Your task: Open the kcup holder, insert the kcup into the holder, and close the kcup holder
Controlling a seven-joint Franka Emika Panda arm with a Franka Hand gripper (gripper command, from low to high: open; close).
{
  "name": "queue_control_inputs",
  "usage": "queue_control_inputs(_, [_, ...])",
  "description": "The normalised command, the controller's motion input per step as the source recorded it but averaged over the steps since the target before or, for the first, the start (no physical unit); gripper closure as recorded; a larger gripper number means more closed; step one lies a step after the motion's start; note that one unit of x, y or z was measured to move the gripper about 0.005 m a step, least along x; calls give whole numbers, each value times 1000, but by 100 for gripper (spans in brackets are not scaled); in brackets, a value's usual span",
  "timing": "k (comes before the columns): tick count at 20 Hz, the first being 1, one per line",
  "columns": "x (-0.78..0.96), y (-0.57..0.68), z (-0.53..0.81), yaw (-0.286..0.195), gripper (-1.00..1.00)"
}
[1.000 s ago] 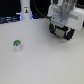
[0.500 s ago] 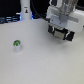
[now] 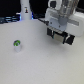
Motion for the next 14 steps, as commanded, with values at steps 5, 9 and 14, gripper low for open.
queue_control_inputs(5, [899,-330,250,-89,100])
queue_control_inputs(9, [401,-31,153,-72,-100])
queue_control_inputs(14, [239,-44,185,-84,-100])
